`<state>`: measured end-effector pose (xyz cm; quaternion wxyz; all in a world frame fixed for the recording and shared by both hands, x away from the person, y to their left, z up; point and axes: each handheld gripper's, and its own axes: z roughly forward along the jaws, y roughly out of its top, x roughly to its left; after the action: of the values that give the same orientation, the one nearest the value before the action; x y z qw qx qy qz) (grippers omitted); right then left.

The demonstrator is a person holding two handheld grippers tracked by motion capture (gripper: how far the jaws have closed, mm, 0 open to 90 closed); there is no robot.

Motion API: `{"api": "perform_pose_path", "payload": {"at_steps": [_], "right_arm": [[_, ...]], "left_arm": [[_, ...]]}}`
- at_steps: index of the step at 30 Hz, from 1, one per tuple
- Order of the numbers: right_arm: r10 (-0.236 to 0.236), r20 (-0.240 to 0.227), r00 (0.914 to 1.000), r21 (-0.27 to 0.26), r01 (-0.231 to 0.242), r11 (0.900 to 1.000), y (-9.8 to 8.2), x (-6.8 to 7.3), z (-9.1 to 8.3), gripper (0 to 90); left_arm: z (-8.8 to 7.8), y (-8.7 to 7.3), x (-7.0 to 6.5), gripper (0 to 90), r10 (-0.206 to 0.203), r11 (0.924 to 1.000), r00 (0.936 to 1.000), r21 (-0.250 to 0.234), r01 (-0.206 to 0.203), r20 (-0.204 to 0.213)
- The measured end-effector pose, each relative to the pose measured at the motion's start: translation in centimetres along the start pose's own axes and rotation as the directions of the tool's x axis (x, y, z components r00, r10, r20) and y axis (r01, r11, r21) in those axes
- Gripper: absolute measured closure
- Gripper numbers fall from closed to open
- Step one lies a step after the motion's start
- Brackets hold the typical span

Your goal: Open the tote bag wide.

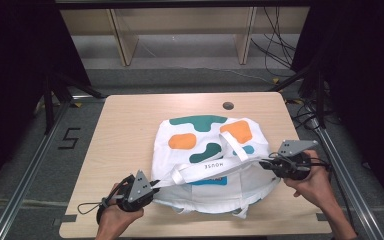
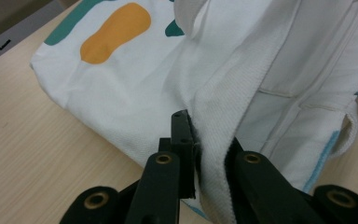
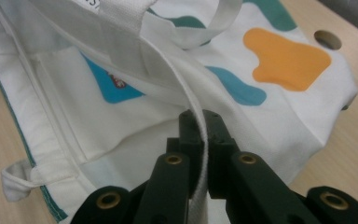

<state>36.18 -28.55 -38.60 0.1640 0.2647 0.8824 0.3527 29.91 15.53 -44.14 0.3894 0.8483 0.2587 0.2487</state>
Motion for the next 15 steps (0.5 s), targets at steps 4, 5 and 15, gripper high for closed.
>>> {"api": "perform_pose_path", "payload": {"at_steps": [4, 5, 15], "right_arm": [[-0.014, 0.014, 0.9998, -0.033, 0.014, 0.999, 1.8, -0.4, -1.2, 88.5], [-0.025, 0.008, 0.9997, -0.03, 0.025, 0.999, 2.3, -0.5, -1.5, 88.5], [-0.062, 0.036, 0.9974, -0.076, 0.064, 0.995, 5.6, -1.5, -3.4, 88.5]], "left_arm": [[-0.8, 0.9, 0.2, 83.0, 0.003, 0.9997, 0.9999, -0.024, -0.004, -0.016], [-1.0, 1.2, 0.3, 83.0, 0.001, 0.9995, 0.9999, -0.031, -0.001, -0.016], [-2.6, 3.0, 1.1, 82.7, -0.017, 0.996, 0.9995, -0.088, 0.014, -0.029]]}}
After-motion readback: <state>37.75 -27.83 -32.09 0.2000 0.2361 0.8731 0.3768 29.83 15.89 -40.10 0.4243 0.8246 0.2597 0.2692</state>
